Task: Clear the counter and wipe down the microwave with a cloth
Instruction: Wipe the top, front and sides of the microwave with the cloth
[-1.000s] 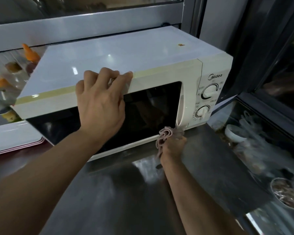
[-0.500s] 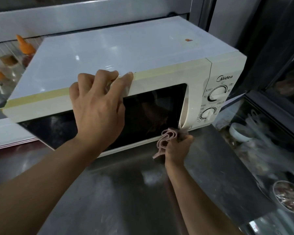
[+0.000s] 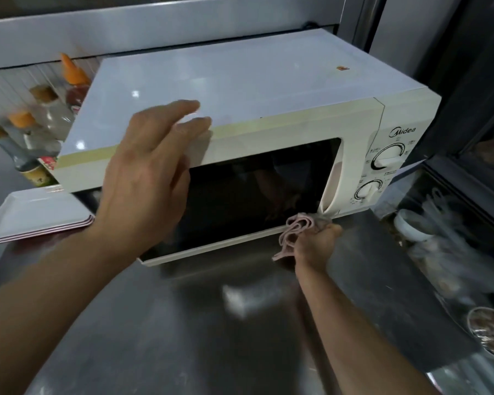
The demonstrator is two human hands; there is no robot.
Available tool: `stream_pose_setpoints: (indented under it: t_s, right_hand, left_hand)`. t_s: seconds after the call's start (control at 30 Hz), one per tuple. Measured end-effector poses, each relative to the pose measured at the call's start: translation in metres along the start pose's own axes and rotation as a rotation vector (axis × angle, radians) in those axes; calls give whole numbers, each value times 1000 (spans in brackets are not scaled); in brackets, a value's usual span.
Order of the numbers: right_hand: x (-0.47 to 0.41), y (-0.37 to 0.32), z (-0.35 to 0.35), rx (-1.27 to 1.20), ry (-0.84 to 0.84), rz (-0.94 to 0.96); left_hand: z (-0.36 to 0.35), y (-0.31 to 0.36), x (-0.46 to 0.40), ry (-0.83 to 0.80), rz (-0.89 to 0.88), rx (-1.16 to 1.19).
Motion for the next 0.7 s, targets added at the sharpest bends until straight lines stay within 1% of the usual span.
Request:
stream_pose_setpoints:
  t_s: [0.07,0.17,0.3,0.4,0.43,0.5,0.57,0.63,0.7]
  right_hand:
    - [0,4,-1,45,30,-6]
    - [15,7,-9,100,86,-9]
    - [68,13,-46,12,79,38]
    - [112,24,-70,-3,76,25]
    - [123,27,-78,-47,71,10]
    - [145,29,-92,-125,65,-8]
    - [167,34,-103,-141,69,-3]
    - [187,38,-112,-54,58,9]
    - [203,41,-122,41,6,-4]
  left_hand:
    - [15,-21,11,17,-13,-48]
    - [31,-58,29,19,20,-92]
    - [37,-86,46,31,32,-77]
    - [37,-90,47,44,15,-4]
    - [37,-91,46,43,16,25]
    - [38,-94,46,21,6,76]
    - [38,-99,48,-30,-10,124]
    - [38,-108,53,-97,1,198]
    - [37,-113,57,-157,-7,268]
Point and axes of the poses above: each hand's wrist, its own x-axis away from the middle knuckle, its own z-axis out of the back of the hand, y = z × x, the point moved 9 cm from there along -x, towards the middle knuckle
